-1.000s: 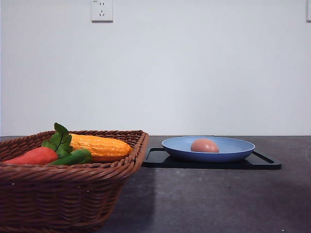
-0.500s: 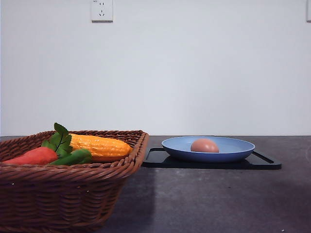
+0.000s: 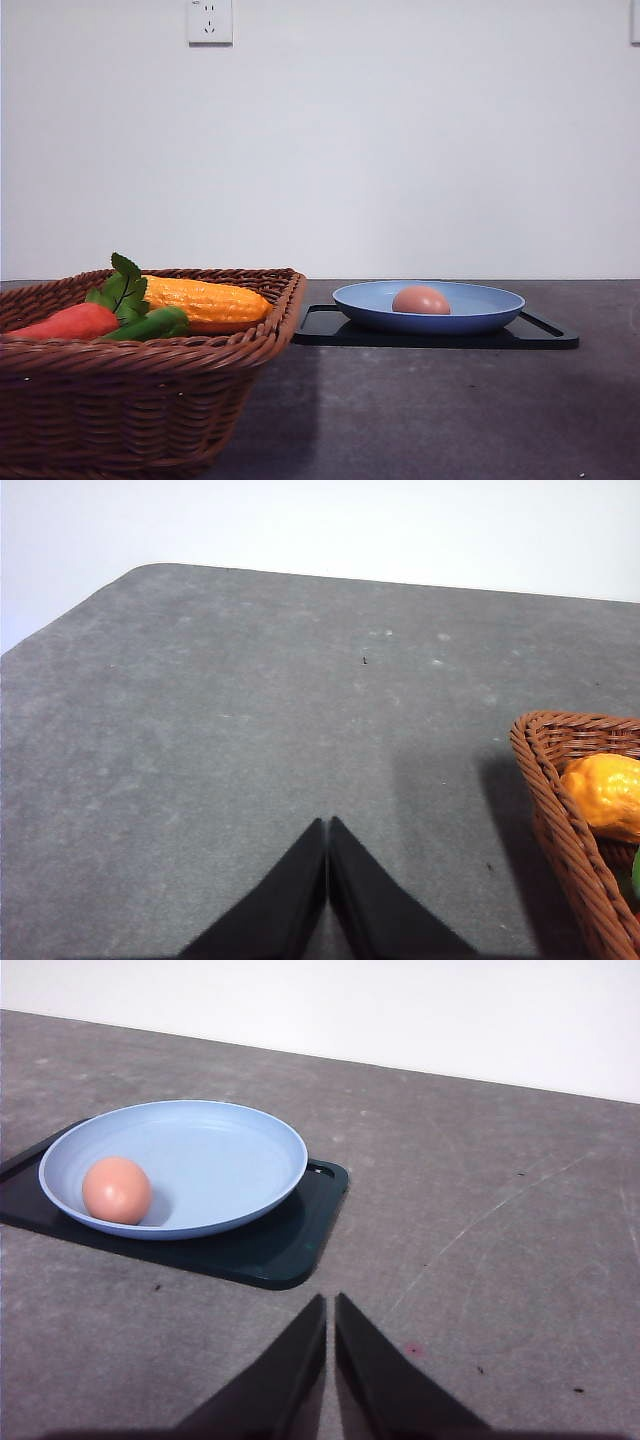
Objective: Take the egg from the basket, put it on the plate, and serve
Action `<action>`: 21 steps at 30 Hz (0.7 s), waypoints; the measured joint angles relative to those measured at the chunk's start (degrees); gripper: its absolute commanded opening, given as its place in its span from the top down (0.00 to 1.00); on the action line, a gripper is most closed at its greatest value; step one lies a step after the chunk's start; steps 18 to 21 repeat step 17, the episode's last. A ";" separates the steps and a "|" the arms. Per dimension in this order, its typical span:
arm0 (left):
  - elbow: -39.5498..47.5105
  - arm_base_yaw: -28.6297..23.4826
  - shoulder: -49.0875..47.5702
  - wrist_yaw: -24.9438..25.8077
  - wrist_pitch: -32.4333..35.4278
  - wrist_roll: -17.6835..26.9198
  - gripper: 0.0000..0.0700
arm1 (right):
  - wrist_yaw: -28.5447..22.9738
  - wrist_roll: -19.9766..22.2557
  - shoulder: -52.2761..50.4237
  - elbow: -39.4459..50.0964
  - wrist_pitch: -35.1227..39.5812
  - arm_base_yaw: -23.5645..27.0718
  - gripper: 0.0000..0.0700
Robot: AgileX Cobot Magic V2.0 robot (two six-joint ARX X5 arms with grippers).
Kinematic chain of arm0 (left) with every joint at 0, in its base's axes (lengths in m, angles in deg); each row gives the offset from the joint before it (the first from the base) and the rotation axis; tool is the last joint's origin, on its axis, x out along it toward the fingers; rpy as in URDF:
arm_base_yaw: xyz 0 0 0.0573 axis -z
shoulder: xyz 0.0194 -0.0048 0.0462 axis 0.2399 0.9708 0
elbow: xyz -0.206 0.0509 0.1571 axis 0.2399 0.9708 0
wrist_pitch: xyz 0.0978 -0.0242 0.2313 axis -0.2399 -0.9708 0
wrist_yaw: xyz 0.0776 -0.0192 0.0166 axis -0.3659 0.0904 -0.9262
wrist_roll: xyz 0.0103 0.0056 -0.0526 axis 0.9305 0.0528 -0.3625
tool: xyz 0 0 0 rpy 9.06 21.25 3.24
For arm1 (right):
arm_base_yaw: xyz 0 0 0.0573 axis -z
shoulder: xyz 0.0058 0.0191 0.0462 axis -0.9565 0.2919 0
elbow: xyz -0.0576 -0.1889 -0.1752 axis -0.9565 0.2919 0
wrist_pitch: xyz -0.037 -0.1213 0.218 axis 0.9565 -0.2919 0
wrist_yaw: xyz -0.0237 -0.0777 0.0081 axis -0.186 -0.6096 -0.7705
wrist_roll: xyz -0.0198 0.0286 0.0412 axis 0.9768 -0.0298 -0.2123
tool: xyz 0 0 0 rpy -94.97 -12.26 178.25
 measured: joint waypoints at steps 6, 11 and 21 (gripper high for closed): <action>-0.02 0.00 0.00 0.00 -0.02 0.00 1.00 | -0.01 0.00 0.00 0.02 0.00 0.00 1.00; 0.00 0.00 0.00 0.00 -0.02 0.00 1.00 | 0.01 0.01 0.00 0.02 0.00 0.00 1.00; 0.00 0.00 0.00 0.00 0.00 0.00 1.00 | -0.01 0.00 0.00 0.01 0.00 0.00 1.00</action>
